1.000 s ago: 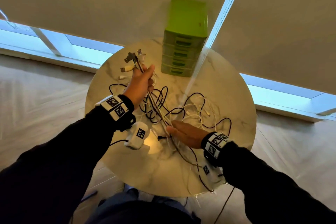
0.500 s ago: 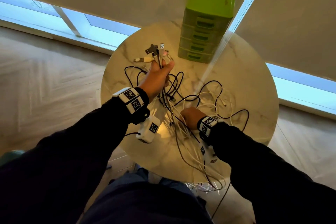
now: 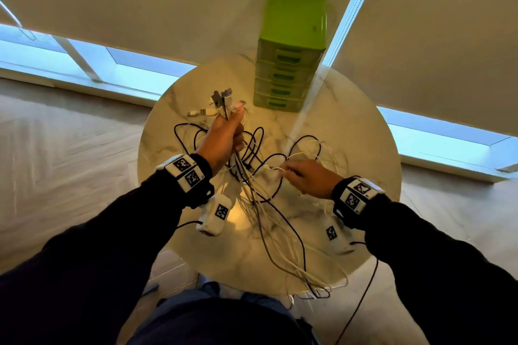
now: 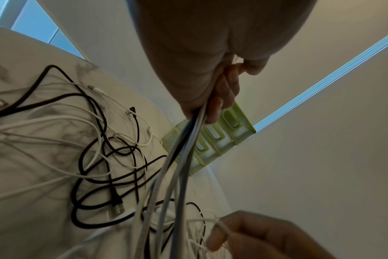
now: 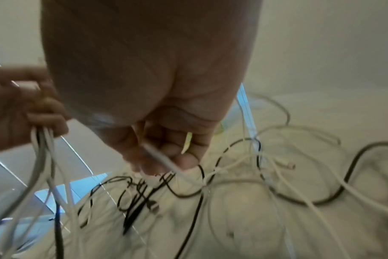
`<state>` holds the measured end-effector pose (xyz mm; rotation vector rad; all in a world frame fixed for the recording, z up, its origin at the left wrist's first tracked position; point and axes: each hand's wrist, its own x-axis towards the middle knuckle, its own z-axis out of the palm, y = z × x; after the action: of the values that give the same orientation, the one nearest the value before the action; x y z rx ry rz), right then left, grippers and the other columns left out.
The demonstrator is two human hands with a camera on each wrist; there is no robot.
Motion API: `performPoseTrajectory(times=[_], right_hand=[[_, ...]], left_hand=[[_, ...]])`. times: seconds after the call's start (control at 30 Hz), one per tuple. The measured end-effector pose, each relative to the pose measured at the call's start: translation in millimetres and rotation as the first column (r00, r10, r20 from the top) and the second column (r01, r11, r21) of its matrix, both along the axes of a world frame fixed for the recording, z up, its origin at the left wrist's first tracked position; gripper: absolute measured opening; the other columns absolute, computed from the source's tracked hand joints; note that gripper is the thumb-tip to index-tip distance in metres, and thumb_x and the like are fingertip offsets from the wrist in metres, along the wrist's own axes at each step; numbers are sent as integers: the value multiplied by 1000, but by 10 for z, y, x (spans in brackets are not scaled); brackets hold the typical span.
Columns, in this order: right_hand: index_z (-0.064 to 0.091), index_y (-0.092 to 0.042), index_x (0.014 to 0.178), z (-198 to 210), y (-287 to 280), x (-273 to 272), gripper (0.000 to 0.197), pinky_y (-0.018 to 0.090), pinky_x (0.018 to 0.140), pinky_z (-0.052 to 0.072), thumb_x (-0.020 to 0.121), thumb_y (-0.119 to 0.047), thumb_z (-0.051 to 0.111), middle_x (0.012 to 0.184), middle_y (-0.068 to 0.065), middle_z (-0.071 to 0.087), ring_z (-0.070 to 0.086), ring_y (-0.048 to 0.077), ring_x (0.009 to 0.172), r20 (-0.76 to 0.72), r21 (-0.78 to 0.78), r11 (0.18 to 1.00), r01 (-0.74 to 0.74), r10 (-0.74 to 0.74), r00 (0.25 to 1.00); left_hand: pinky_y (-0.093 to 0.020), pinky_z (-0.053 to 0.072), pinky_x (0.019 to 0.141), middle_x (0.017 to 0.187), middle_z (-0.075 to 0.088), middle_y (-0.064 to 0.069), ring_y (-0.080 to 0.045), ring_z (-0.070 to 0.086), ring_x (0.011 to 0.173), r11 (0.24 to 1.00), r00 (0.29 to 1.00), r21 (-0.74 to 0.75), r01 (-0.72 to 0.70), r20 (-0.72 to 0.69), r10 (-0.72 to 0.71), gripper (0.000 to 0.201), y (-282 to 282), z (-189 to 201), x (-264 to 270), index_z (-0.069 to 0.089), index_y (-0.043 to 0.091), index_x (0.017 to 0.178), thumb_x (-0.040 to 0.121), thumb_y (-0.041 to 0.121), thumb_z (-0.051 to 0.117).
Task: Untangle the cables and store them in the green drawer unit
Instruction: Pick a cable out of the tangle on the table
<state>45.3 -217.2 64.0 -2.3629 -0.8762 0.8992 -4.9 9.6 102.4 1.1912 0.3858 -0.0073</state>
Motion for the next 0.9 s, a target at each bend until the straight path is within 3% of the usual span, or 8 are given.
performPoseTrajectory(times=[0.07, 0.2, 0.3, 0.5, 0.63, 0.77, 0.83, 0.9], right_hand=[[63, -12, 93, 282, -96, 26, 24, 26, 66, 41, 103, -29, 49, 79, -1, 61, 54, 9, 70, 39, 95, 992, 80, -84, 996], [68, -10, 89, 724, -192, 69, 25, 23, 62, 35, 100, -16, 46, 62, -27, 58, 52, -3, 58, 50, 282, 901, 330, -358, 932], [63, -16, 101, 899, -99, -36, 21, 20, 61, 35, 104, -24, 44, 62, -24, 53, 47, -1, 58, 20, 467, 790, 399, -460, 888], [55, -21, 117, 956, 230, -357, 21, 19, 58, 37, 107, -29, 39, 69, -12, 51, 47, 3, 57, 172, 495, 824, 276, -404, 898], [54, -20, 121, 862, 290, -430, 22, 10, 62, 37, 107, -29, 38, 85, -11, 61, 56, -6, 69, 209, 473, 842, 260, -394, 895], [53, -19, 121, 844, 319, -471, 21, 9, 62, 38, 107, -27, 38, 80, -17, 58, 56, -10, 70, 230, 438, 872, 219, -344, 910], [51, -20, 125, 833, 328, -477, 23, 9, 66, 39, 107, -27, 38, 93, -11, 65, 57, -6, 75, 253, 411, 896, 171, -292, 923], [49, -21, 129, 813, 331, -487, 26, 13, 68, 40, 108, -28, 37, 105, -3, 68, 59, 4, 80, 259, 368, 921, 131, -237, 936]], left_hand=[[-26, 19, 53, 59, 23, 11, -7, 21, 51, 998, 1000, -56, -11, -16, 10, 15, -30, -1, 35, 53, 27, 108, 108, 35, 41], [-27, 18, 53, 60, 20, 9, -7, 19, 49, 992, 998, -121, -35, -59, 28, 16, -115, 20, 125, 48, 28, 93, 107, 28, 40], [-27, 20, 54, 59, 25, 9, -7, 23, 50, 987, 999, -163, 8, -42, -16, 7, -222, 123, 118, 47, 27, 104, 104, 21, 45], [-27, 25, 57, 59, 30, 10, -10, 22, 56, 972, 975, -97, 214, 83, -207, 32, -428, 282, 31, 47, 21, 104, 93, 46, 62], [-28, 26, 59, 58, 38, 11, -12, 25, 57, 975, 976, -67, 214, 66, -209, 26, -470, 342, -5, 45, 22, 93, 99, 46, 55], [-27, 31, 57, 64, 33, 2, -13, 31, 59, 982, 982, -24, 190, 28, -189, 31, -456, 293, 13, 46, 19, 93, 100, 48, 54], [-26, 32, 55, 66, 33, 0, -13, 34, 58, 983, 983, -8, 182, 32, -182, 29, -459, 271, 23, 48, 18, 103, 102, 46, 51], [-27, 32, 54, 65, 36, 2, -12, 35, 57, 987, 987, -10, 160, 20, -160, 24, -459, 270, 37, 51, 19, 97, 104, 42, 46]])
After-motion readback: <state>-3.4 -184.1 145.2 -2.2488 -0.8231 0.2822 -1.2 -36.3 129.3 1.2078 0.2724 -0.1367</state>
